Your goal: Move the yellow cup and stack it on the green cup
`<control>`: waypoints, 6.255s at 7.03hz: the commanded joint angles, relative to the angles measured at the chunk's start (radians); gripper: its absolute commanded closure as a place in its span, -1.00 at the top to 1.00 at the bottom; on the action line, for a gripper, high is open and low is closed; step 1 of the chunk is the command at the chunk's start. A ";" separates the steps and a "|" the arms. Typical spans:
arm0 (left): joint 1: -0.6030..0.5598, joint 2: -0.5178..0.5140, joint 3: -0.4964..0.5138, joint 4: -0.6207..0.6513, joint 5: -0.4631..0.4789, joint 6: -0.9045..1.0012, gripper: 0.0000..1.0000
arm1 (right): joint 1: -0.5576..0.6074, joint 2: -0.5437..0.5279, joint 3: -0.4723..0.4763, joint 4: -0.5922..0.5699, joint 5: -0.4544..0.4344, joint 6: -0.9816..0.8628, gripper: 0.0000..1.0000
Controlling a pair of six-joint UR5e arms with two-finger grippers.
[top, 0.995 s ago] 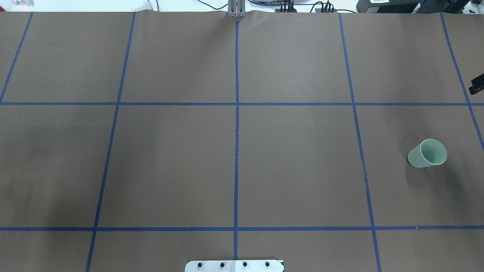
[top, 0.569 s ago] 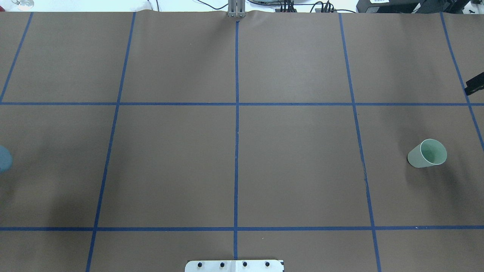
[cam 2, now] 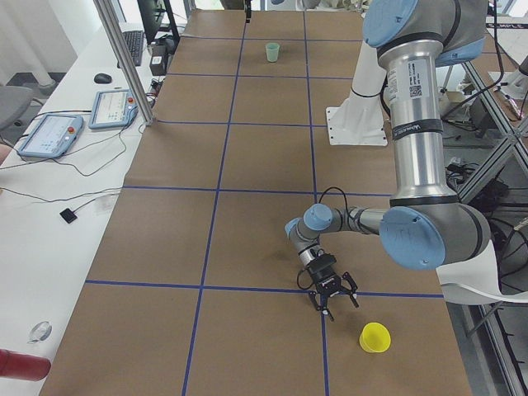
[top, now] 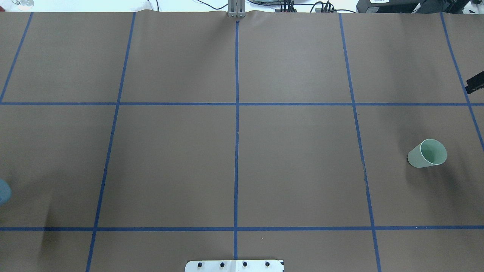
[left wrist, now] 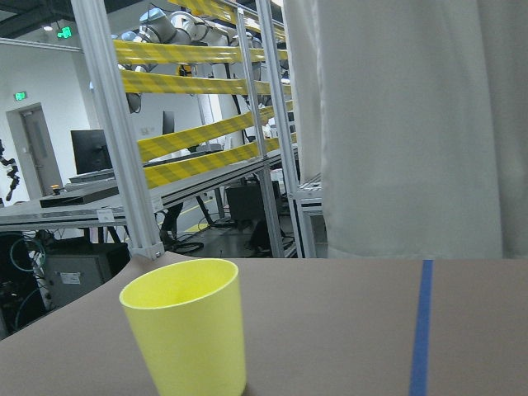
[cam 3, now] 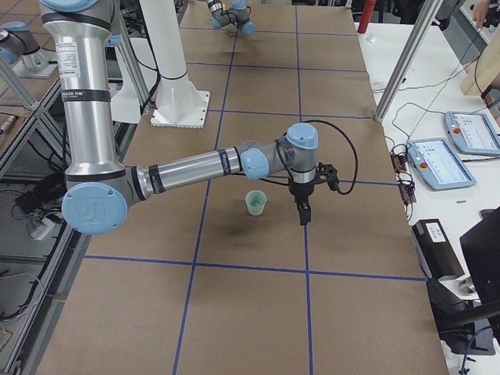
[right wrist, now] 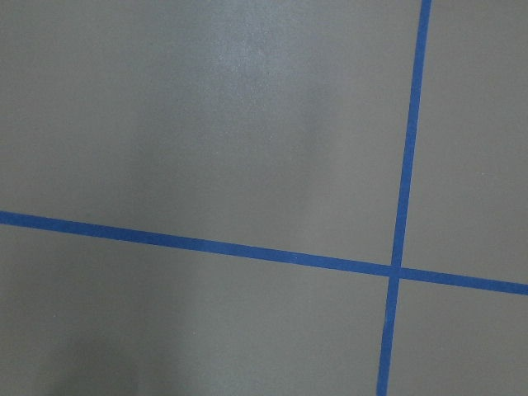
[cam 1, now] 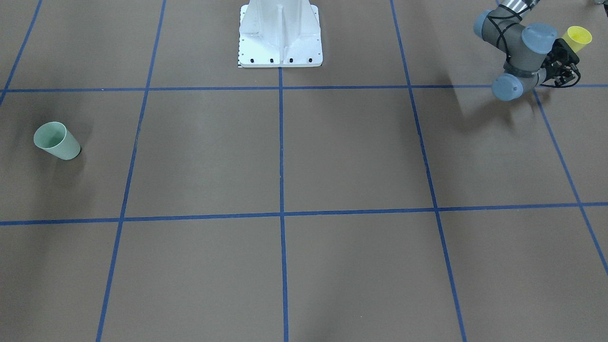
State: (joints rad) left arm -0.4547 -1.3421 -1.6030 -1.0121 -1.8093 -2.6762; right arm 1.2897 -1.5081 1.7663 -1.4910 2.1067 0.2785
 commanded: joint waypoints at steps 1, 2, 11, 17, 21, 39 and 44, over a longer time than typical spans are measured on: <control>0.054 0.021 0.049 -0.057 -0.077 -0.014 0.80 | 0.000 -0.001 0.022 0.000 -0.008 0.001 0.99; 0.082 0.027 0.072 -0.077 -0.122 -0.036 0.80 | -0.001 -0.003 0.030 -0.002 -0.008 0.001 0.99; 0.120 0.081 0.120 -0.181 -0.147 -0.100 0.80 | -0.012 -0.023 0.090 -0.005 -0.008 0.002 0.99; 0.139 0.096 0.170 -0.240 -0.179 -0.159 -0.98 | -0.013 -0.052 0.156 -0.014 -0.007 0.004 0.99; 0.148 0.214 0.053 -0.244 -0.145 -0.021 -1.00 | -0.013 -0.055 0.151 -0.015 0.001 0.004 0.99; -0.176 -0.646 0.087 -1.478 0.688 2.024 -1.00 | -0.016 0.005 0.070 -0.144 0.134 0.013 0.99; -0.099 -0.830 0.078 -1.568 0.355 2.193 -1.00 | -0.016 0.081 0.074 -0.144 0.280 0.192 0.99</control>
State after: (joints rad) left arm -0.5720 -2.1416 -1.5180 -2.5743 -1.4190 -0.4670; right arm 1.2732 -1.4412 1.8394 -1.6361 2.3491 0.4323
